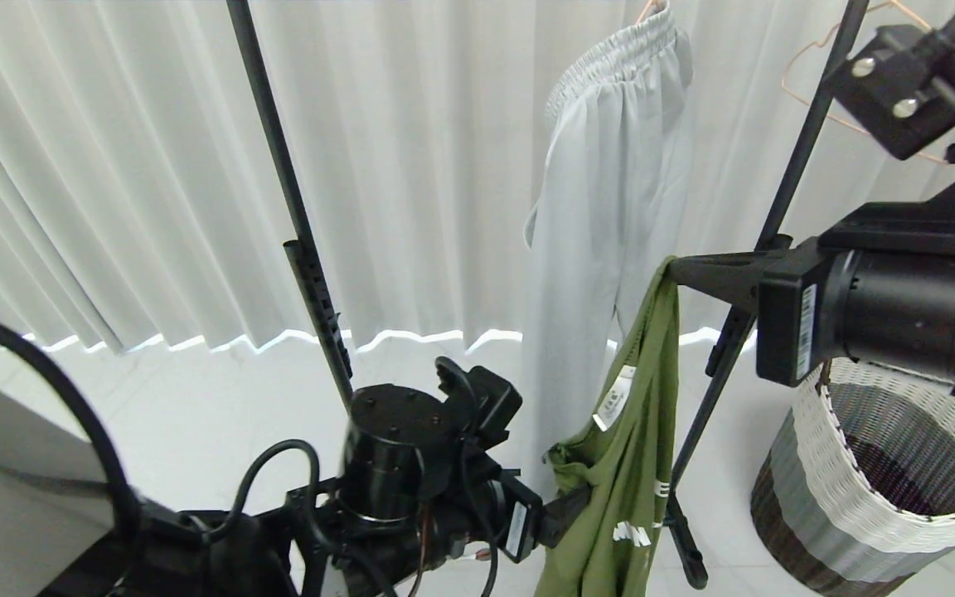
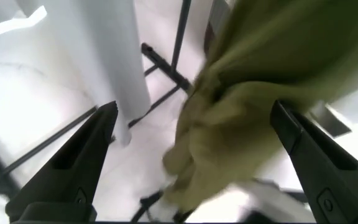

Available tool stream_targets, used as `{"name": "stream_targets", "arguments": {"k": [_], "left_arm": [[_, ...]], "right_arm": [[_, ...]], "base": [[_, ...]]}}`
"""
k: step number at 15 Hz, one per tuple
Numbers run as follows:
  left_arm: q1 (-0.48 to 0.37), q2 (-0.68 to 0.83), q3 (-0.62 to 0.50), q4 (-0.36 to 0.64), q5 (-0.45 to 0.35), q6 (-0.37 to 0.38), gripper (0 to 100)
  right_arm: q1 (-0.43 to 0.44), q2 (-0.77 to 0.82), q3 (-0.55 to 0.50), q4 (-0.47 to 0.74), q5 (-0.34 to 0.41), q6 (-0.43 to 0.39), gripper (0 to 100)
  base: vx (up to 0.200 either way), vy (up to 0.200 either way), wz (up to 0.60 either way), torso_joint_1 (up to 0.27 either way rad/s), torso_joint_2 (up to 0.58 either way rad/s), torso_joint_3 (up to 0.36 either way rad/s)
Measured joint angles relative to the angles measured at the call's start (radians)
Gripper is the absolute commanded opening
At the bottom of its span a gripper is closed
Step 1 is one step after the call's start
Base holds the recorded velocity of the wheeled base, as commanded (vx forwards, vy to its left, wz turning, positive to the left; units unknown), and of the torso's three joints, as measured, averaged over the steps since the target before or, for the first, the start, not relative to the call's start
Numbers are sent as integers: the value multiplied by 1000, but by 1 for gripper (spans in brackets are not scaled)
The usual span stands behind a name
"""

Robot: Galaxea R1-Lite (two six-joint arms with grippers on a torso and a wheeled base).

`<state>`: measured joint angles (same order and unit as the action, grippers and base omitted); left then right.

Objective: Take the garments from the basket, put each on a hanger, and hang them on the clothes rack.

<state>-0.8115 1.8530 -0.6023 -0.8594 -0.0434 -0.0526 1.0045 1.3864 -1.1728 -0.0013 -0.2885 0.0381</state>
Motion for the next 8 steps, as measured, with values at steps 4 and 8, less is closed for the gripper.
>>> {"name": "stream_targets", "arguments": {"k": [4, 8], "left_arm": [[2, -150, 144, -6, -31, 5, 100], [12, -230, 173, -3, -61, 11, 100]], "right_arm": [[30, 86, -60, -3, 0, 0, 0], [50, 120, -73, -1, -1, 0, 0]], "base": [[0, 0, 0, 0, 0, 0], [0, 0, 0, 0, 0, 0]]}}
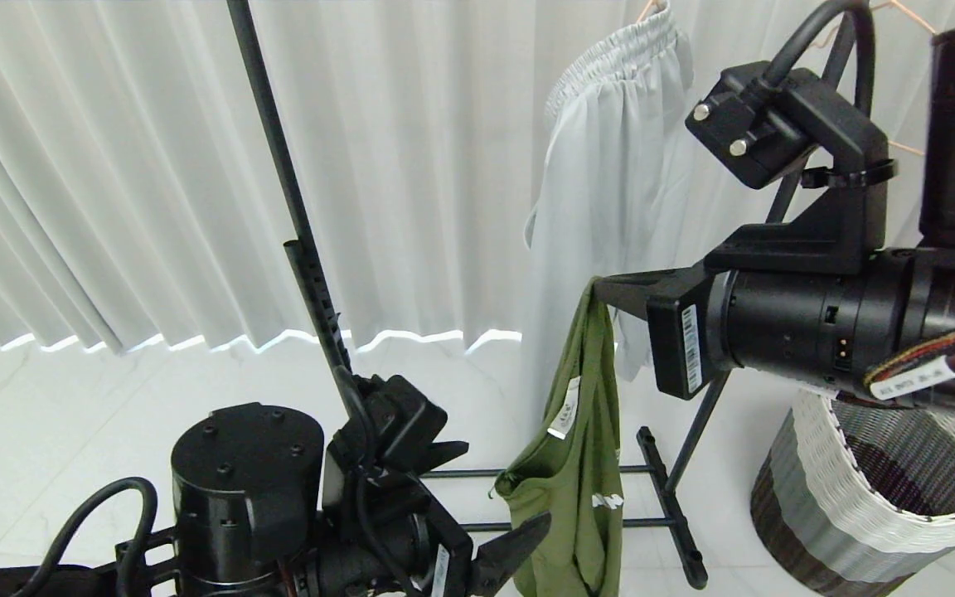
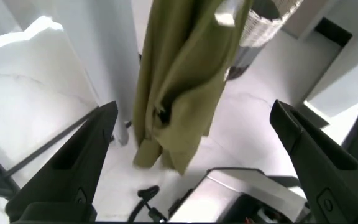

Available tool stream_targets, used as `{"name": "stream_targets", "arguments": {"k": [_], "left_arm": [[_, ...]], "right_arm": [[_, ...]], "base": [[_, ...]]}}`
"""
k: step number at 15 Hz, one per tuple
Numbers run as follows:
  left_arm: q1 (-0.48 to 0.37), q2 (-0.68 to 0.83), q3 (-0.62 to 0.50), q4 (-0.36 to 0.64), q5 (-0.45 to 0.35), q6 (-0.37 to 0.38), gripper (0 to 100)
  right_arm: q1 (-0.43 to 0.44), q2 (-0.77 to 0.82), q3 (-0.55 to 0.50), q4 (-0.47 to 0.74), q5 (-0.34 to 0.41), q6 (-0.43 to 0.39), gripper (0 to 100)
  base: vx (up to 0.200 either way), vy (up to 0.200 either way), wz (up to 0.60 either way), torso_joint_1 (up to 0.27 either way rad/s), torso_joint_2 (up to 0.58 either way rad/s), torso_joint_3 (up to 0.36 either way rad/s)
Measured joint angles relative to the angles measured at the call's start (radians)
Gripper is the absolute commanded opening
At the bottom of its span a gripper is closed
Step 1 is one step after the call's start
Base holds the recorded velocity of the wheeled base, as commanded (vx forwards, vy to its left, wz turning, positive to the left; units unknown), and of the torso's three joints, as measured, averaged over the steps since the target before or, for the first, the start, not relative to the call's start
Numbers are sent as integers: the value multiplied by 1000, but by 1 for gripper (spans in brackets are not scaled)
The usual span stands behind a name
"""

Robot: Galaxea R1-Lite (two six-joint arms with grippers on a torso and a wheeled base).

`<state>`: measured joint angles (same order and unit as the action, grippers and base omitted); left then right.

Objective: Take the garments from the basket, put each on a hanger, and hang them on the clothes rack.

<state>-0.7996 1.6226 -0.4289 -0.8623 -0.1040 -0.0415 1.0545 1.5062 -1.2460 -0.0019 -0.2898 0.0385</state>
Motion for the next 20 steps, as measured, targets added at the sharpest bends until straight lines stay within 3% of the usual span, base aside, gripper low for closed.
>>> {"name": "stream_targets", "arguments": {"k": [4, 6, 11, 20], "left_arm": [[70, -10, -10, 1, -4, 26, 100], [124, -5, -11, 1, -37, 64, 100], [155, 30, 69, -3, -98, 177, 100], [236, 89, 124, 0, -96, 220, 100]], "right_arm": [[39, 9, 2, -1, 0, 0, 0], [65, 16, 0, -6, 0, -2, 0], [93, 37, -36, -7, 0, -8, 0], [132, 30, -37, -6, 0, -8, 0]], "base": [[0, 0, 0, 0, 0, 0], [0, 0, 0, 0, 0, 0], [0, 0, 0, 0, 0, 0], [0, 0, 0, 0, 0, 0]]}}
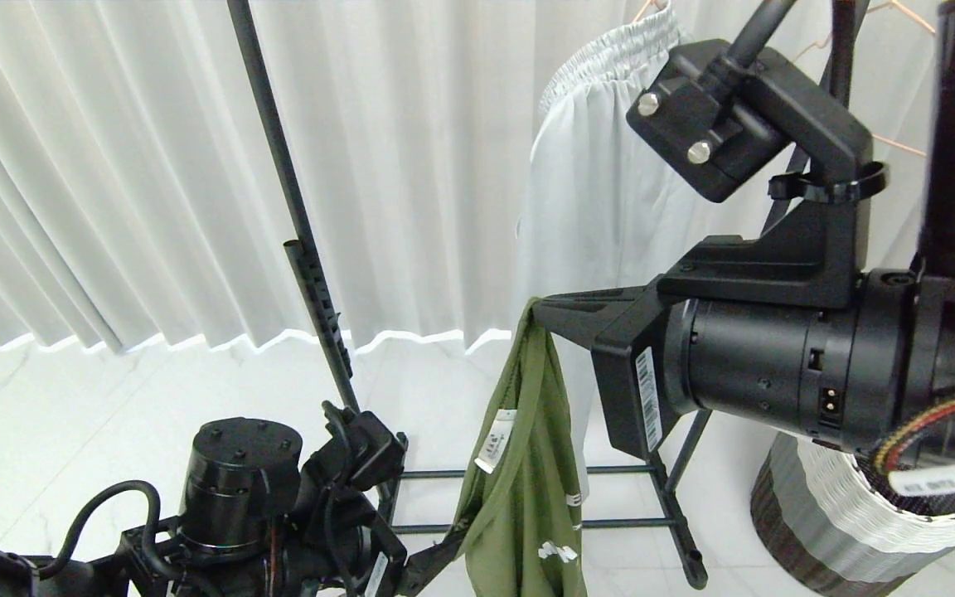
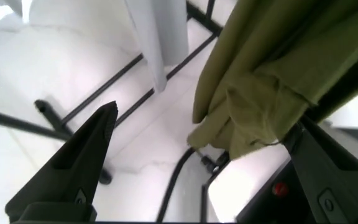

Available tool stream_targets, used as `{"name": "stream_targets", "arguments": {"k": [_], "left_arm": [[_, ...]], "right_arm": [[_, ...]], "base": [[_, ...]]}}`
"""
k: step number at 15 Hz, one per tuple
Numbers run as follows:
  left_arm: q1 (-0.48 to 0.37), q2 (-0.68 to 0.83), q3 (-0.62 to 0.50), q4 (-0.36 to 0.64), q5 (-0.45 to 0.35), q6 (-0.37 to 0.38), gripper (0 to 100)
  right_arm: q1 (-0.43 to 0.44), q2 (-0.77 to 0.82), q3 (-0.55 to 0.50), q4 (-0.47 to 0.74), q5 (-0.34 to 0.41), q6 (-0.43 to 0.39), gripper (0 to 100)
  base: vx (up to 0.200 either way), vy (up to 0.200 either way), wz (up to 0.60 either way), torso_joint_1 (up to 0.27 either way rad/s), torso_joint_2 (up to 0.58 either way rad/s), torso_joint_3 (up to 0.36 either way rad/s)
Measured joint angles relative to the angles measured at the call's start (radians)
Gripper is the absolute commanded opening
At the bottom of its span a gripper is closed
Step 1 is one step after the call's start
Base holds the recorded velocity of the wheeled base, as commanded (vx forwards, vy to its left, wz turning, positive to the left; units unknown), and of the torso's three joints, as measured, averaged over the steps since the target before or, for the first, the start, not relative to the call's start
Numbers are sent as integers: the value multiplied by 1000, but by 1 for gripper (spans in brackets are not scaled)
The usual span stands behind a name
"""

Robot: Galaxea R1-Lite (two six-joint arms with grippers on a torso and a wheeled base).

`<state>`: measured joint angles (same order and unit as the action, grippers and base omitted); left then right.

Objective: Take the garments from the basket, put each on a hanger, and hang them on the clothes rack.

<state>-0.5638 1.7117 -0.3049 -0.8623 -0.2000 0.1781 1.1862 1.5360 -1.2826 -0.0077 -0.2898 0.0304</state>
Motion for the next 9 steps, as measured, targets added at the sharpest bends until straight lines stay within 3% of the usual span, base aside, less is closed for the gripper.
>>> {"name": "stream_targets", "arguments": {"k": [4, 5, 9], "left_arm": [[17, 1, 19, -2, -1, 17, 100], [20, 1, 19, -3, -2, 15, 0], [24, -14, 20, -12, -2, 23, 0]], "right_arm": [[7, -15, 14, 2, 0, 0, 0], [8, -18, 18, 1, -2, 0, 0], [0, -33, 41, 3, -9, 2, 0]], "base": [[0, 0, 0, 0, 0, 0], [0, 0, 0, 0, 0, 0], [0, 0, 0, 0, 0, 0]]}}
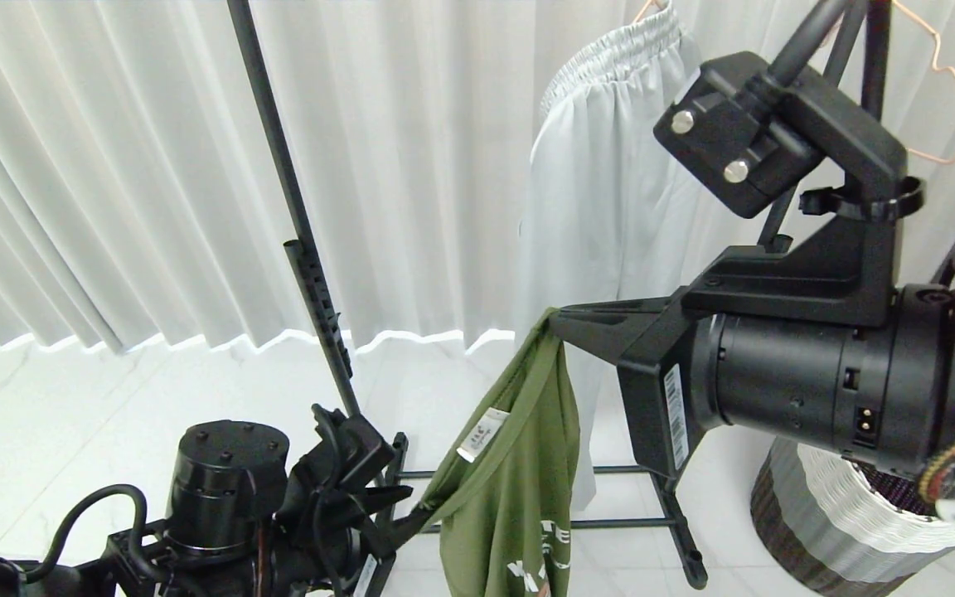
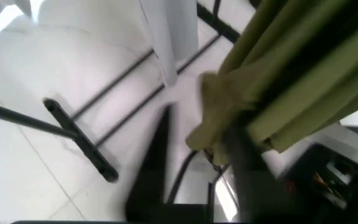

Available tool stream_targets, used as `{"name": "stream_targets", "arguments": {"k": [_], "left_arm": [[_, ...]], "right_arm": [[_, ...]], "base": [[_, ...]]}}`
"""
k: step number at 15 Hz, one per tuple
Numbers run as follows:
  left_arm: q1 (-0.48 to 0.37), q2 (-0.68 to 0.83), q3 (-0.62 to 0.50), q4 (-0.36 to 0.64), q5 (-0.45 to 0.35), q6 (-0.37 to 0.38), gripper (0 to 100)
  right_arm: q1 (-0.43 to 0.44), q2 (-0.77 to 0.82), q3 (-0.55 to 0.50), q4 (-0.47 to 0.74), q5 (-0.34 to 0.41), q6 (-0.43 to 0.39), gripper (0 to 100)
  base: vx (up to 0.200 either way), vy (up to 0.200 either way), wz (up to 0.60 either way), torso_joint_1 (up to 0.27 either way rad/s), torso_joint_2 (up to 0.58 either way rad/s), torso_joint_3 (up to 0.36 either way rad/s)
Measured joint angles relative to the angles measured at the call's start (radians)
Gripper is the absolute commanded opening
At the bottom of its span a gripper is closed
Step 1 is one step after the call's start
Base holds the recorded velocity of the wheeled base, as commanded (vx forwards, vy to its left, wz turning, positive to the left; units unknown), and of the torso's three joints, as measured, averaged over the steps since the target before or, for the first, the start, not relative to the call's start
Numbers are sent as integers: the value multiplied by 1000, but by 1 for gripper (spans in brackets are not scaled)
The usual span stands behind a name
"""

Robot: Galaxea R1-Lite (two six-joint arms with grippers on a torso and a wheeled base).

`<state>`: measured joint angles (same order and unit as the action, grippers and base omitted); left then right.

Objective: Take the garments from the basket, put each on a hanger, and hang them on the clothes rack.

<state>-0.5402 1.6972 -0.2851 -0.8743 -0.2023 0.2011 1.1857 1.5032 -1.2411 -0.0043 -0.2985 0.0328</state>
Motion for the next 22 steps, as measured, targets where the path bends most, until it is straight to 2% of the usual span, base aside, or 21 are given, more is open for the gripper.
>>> {"name": "stream_targets", "arguments": {"k": [3, 5, 6, 8, 10, 11, 14, 16, 18, 22], "left_arm": [[17, -44, -10, -20, 23, 30, 0], [53, -92, -64, 81, 48, 36, 0], [65, -120, -106, 174, 66, 36, 0], [77, -184, -275, 453, 90, 20, 0], [79, -243, -530, 728, 101, -26, 0], [78, -264, -660, 835, 106, -48, 0], [65, -305, -991, 1044, 115, -91, 0], [23, -320, -1066, 1075, 122, -104, 0], [-37, -337, -1051, 1080, 140, -109, 0], [-134, -353, -997, 1053, 217, -112, 0]], "right_arm": [[-35, -38, 61, 9, -7, 1, 0], [-83, -69, 111, 12, -61, 1, 0], [-103, -79, 124, 12, -86, 1, 0], [-162, -95, 134, 4, -114, 2, 0], [-227, -108, 135, -26, -125, -1, 0], [-259, -113, 132, -53, -126, -2, 0], [-340, -122, 76, -93, -112, -10, 0], [-379, -121, 5, -89, -77, -30, 0], [-399, -123, -33, -79, -61, -60, 0], [-407, -173, -48, 86, -56, -98, 0]], "base": [[0, 0, 0, 0, 0, 0], [0, 0, 0, 0, 0, 0], [0, 0, 0, 0, 0, 0], [0, 0, 0, 0, 0, 0], [0, 0, 0, 0, 0, 0], [0, 0, 0, 0, 0, 0], [0, 0, 0, 0, 0, 0], [0, 0, 0, 0, 0, 0], [0, 0, 0, 0, 0, 0], [0, 0, 0, 0, 0, 0]]}}
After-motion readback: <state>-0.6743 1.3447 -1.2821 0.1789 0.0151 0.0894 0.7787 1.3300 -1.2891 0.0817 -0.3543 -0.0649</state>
